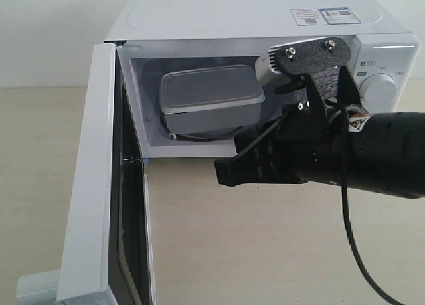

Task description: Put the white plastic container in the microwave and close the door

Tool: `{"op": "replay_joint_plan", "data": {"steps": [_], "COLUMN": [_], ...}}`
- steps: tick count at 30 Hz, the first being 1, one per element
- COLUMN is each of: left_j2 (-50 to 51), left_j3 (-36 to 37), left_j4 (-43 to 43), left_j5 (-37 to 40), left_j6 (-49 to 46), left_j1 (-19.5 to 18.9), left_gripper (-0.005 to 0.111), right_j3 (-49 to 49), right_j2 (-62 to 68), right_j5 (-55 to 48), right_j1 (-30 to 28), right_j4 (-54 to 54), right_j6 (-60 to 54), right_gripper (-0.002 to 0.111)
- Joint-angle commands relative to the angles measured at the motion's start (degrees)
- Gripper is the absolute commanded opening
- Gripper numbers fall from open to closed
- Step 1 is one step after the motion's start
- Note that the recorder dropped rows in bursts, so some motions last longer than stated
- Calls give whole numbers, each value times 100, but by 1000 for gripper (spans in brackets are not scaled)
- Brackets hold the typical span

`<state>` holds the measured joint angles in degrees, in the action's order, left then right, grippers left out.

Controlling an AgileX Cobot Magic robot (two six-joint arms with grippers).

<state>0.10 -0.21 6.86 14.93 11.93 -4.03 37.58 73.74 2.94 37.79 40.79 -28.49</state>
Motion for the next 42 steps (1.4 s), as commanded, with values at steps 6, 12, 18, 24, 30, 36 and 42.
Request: {"op": "replay_joint_plan", "data": {"steps": [6,12,18,24,30,36,42], "left_j2": [-10,-10,-10,-10,-10,-10,-10], "left_j3": [21,21,21,21,21,21,21], "left_j4": [6,6,6,6,6,6,6], "left_j5": [4,4,4,4,4,4,4], "left_j6": [52,52,52,52,52,52,52], "left_j1": [-26,-26,-26,-26,-26,-26,-26], "left_gripper": [4,4,4,4,4,4,4], "right_j3": [-580,-1685,-2749,-3217,-3451,-3511,-3758], "right_j2": [-1298,-3228,-5156,-6491,-7046,-7046,-7265], "right_j5": [-123,-77,390,521,477,-219,-294], "right_j1": [-97,-1055,-2209,-2697,-2748,-2748,-2748], "right_j4": [-14,6,6,6,6,6,-522], "right_j6": [-162,-75,34,164,283,840,921], "right_gripper": [0,0,0,0,0,0,0]}}
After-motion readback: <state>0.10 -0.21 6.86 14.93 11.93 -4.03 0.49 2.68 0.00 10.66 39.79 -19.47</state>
